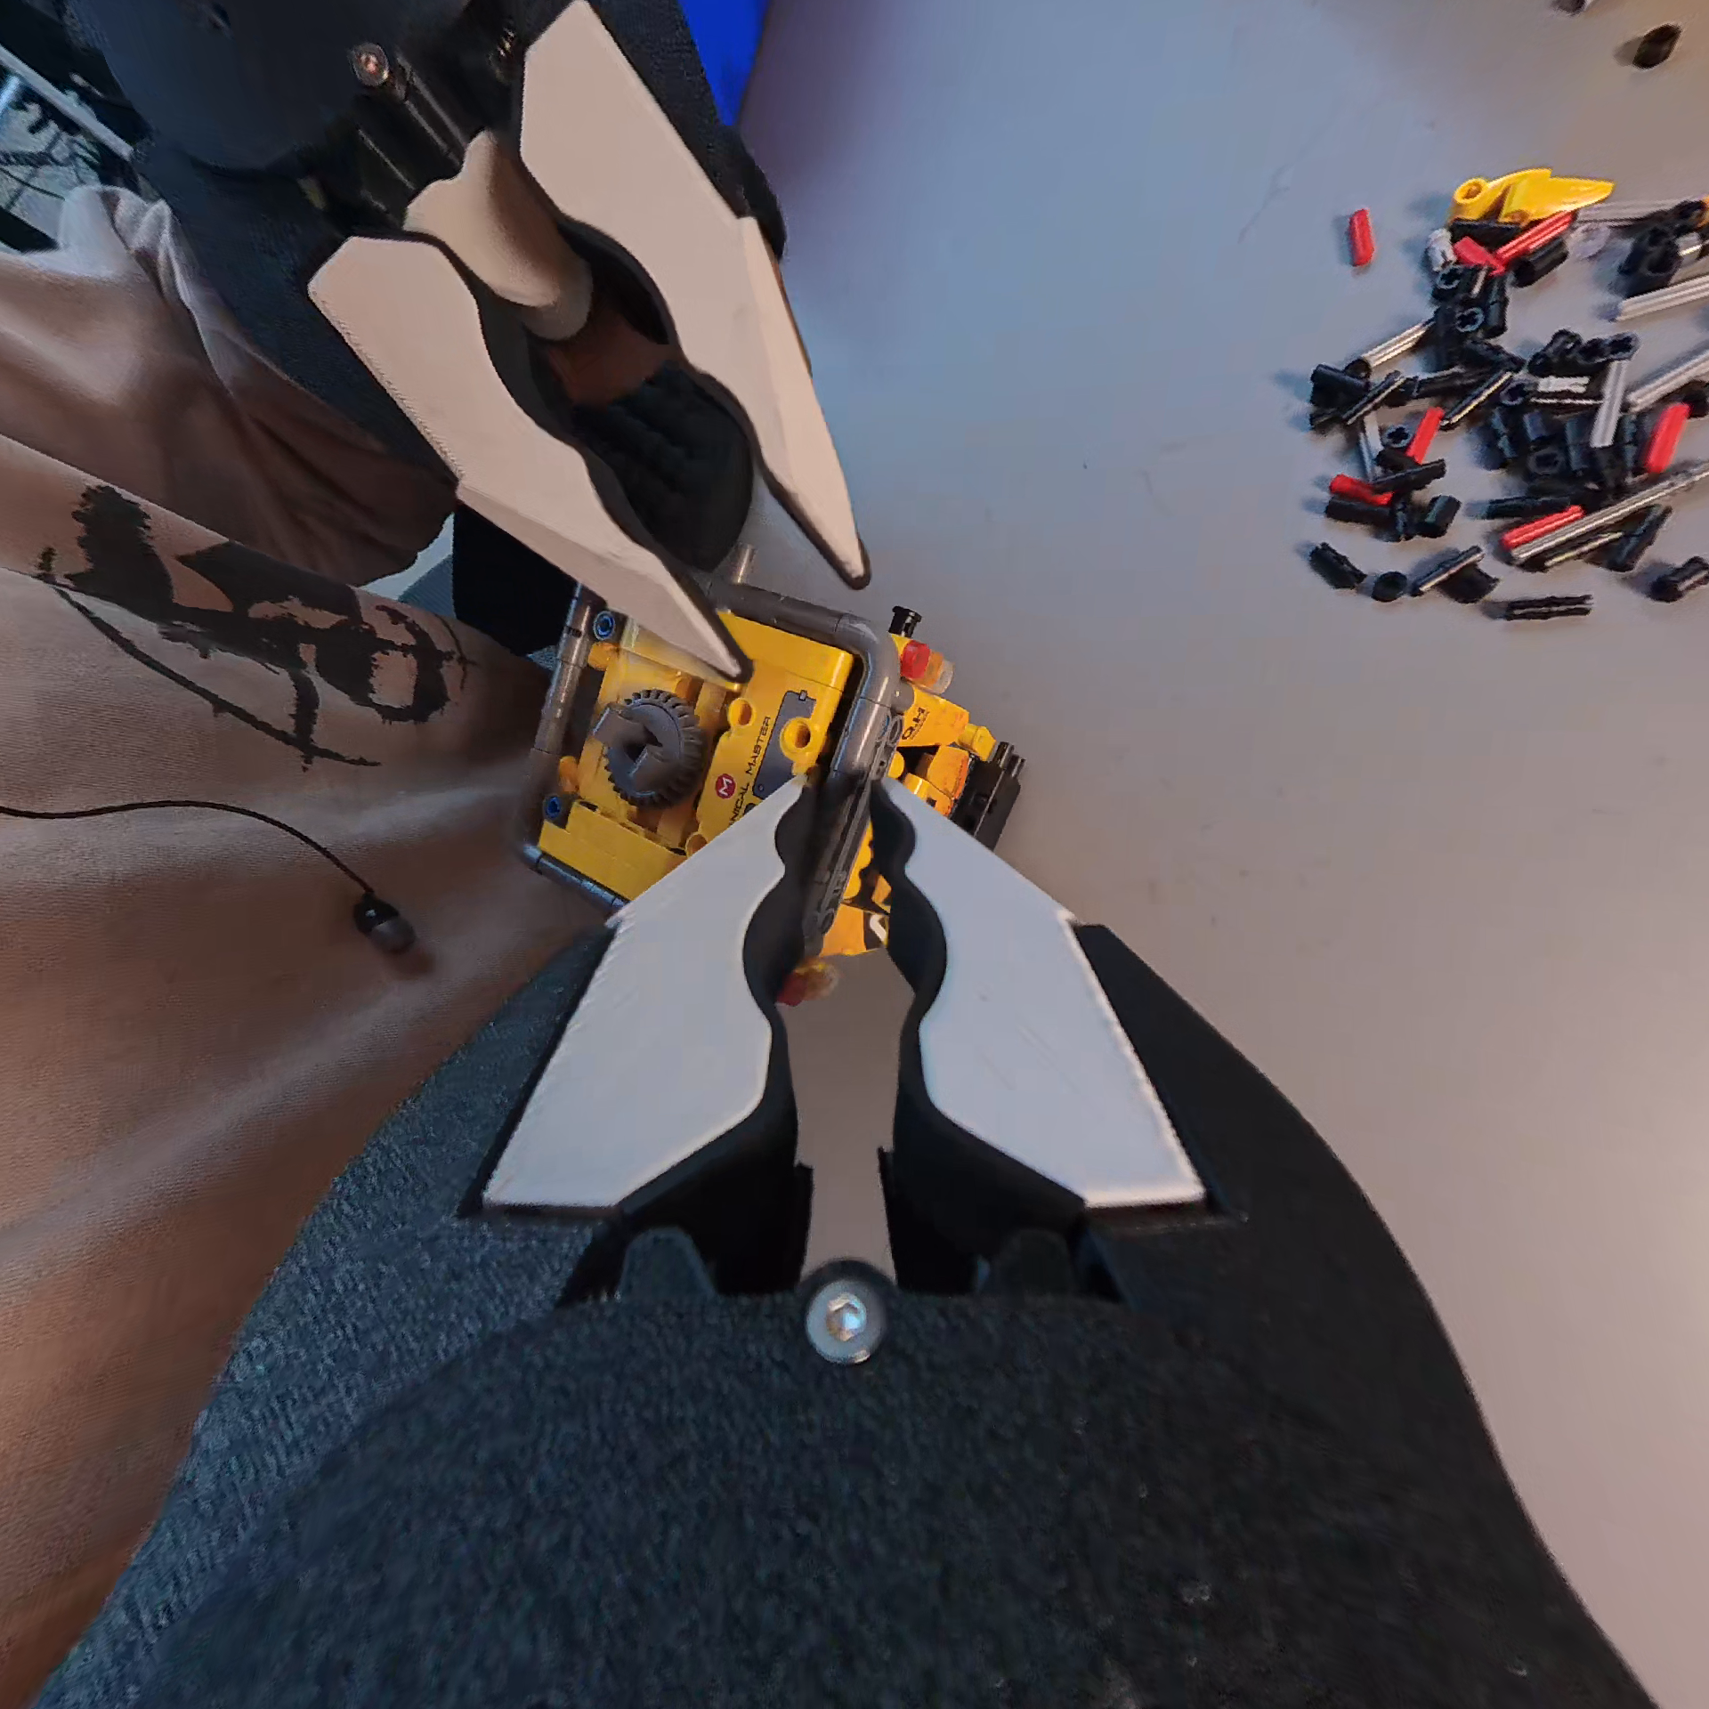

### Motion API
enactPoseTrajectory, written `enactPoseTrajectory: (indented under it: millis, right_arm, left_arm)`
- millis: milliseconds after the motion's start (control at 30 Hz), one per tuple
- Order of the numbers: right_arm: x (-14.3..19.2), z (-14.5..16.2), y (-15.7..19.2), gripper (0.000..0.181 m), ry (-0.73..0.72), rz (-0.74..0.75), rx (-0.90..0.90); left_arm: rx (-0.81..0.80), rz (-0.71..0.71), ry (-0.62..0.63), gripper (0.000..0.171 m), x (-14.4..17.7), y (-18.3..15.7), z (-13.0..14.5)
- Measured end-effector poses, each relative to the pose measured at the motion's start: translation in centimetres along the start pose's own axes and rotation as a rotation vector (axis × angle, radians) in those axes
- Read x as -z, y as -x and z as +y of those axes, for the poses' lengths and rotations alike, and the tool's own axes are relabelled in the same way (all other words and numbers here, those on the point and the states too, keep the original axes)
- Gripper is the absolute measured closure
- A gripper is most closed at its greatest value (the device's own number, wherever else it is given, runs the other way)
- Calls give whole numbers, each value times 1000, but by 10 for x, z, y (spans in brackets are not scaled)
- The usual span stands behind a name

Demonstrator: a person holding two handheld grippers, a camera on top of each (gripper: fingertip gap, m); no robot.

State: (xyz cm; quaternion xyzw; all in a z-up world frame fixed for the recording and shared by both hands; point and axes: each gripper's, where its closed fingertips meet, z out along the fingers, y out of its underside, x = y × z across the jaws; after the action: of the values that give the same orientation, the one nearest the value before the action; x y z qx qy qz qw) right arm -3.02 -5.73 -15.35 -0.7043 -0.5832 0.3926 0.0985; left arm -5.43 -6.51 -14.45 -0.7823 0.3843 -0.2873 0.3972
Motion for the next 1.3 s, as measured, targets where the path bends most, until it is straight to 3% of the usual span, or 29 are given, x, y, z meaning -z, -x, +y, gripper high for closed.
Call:
enactPoseTrajectory:
  millis: [133, 233, 600, 867, 967, 1300]
  right_arm:
    - [0, 0, 1, 175, 0, -6, -8]
    - [-2, -1, 1, 175, -7, -28, -26]
    - [-5, -6, 0, 176, 71, -1, 14]
    - [-8, -10, -4, 178, 119, 261, 258]
    - [-6, -11, -6, 179, 73, 302, 256]
    - [3, -15, -23, 179, -75, 443, 252]
  left_arm:
    - [110, 88, -32, 136, 10, -5, 1]
    - [169, 182, 39, 130, 7, -17, 17]
    - [107, 140, -3, 132, 6, -20, 18]
    - [66, 95, -38, 130, 7, -23, 22]
    - [68, 100, -40, 124, 6, -27, 23]
    - [74, 23, -76, 126, -1, -16, 17]
